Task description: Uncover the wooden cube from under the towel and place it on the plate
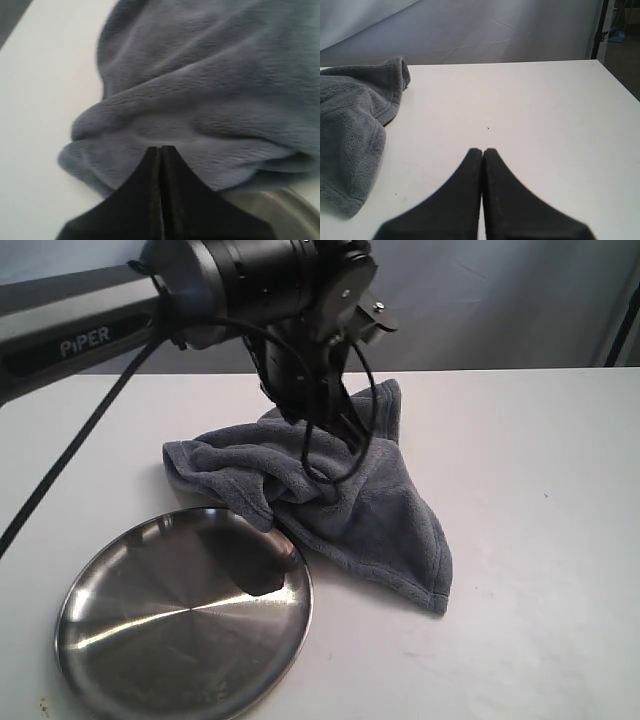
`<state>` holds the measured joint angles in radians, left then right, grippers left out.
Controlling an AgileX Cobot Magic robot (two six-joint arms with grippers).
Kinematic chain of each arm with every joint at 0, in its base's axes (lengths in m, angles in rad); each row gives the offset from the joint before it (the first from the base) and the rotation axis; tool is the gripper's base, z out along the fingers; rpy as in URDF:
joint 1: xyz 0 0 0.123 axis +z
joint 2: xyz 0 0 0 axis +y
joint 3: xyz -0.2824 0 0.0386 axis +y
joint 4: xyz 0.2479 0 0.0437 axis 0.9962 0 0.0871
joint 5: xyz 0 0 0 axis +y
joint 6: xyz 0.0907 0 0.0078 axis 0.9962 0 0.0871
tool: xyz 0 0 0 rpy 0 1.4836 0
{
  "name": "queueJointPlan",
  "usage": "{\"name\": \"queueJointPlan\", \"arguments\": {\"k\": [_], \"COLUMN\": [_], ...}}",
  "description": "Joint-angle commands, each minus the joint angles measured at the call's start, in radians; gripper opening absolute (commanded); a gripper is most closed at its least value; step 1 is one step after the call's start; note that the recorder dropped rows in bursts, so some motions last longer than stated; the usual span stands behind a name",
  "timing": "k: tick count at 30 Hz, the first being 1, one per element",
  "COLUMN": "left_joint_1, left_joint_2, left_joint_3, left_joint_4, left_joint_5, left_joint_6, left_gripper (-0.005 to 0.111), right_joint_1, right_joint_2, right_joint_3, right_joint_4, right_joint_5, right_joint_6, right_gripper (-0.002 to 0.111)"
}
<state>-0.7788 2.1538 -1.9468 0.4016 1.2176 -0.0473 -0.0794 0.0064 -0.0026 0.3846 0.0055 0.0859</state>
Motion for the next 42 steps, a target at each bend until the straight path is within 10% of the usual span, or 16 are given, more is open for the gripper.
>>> {"name": "queueJointPlan", "arguments": {"k": [1, 12, 22, 42], "left_joint_1": [-0.063, -0.11, -0.11, -0.11], "left_joint_2": [-0.014, 0.067, 0.163, 0.287], "left_joint_3": [-0.001, 0.001, 0.001, 0.001], "left_joint_4": [-0.204, -0.37, -0.519, -0.51], "left_joint_5": [0.003, 0.003, 0.003, -0.033], "left_joint_6": [0.122, 0.259, 0.387, 0.475], "left_gripper": [0.0, 0.003, 0.056, 0.045], "right_joint_1": [0.0, 0.0, 0.0, 0.0], "right_joint_2": [-0.006, -0.006, -0.006, -0.006], "right_joint_3": [0.003, 0.003, 0.003, 0.003], "right_joint_4": [0.005, 0.005, 0.005, 0.005], "right_joint_5": [0.012, 0.012, 0.012, 0.012], "right_joint_6": [0.004, 0.004, 0.004, 0.004], "right_gripper": [0.003, 0.003, 0.003, 0.003]}}
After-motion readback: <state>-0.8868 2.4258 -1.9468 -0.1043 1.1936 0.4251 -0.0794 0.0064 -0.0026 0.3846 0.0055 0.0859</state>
